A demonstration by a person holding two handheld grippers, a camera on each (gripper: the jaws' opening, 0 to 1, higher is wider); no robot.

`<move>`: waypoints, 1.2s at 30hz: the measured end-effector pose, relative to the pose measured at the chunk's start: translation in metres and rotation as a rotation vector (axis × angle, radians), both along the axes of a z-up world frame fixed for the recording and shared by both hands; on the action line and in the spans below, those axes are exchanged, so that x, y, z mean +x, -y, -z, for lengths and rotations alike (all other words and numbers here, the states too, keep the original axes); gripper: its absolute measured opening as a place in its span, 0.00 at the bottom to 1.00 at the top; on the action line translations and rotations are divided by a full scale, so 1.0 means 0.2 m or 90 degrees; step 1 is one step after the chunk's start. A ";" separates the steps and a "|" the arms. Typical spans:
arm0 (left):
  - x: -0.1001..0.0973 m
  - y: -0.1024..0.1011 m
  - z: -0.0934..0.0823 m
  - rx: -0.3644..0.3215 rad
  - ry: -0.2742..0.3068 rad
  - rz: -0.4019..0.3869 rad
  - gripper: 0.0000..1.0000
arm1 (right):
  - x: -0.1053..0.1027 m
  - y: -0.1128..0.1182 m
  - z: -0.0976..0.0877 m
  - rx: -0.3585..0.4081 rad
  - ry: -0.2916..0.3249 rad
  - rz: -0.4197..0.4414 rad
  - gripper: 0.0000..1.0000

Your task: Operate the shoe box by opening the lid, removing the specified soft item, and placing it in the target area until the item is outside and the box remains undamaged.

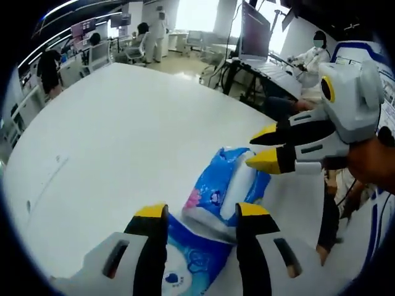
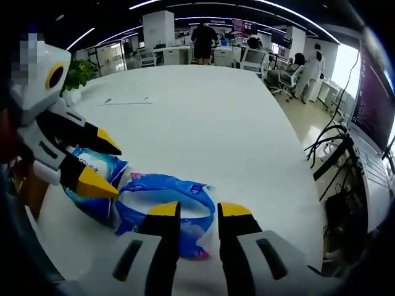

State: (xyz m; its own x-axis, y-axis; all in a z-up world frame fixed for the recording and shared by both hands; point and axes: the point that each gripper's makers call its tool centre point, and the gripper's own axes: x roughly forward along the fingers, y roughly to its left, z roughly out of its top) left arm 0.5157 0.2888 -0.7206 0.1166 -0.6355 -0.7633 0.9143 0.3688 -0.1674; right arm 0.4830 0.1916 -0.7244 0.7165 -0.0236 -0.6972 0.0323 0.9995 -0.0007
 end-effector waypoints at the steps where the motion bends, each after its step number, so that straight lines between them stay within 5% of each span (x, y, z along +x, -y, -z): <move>1: 0.00 0.00 -0.01 -0.003 0.001 -0.001 0.43 | 0.00 0.00 -0.01 0.004 0.004 0.003 0.23; 11: -0.04 -0.16 -0.27 -0.086 0.026 0.021 0.49 | -0.09 -0.08 -0.15 0.011 0.048 0.020 0.33; 20: -0.09 -0.38 -0.36 -0.102 0.043 0.016 0.53 | -0.18 -0.25 -0.22 0.013 0.057 0.021 0.39; 29: -0.16 -0.72 -0.41 -0.093 0.051 0.000 0.57 | -0.18 -0.45 -0.32 -0.002 0.079 0.010 0.47; 36: -0.19 -1.03 -0.47 -0.084 0.063 -0.022 0.57 | -0.21 -0.72 -0.38 0.000 0.081 -0.014 0.46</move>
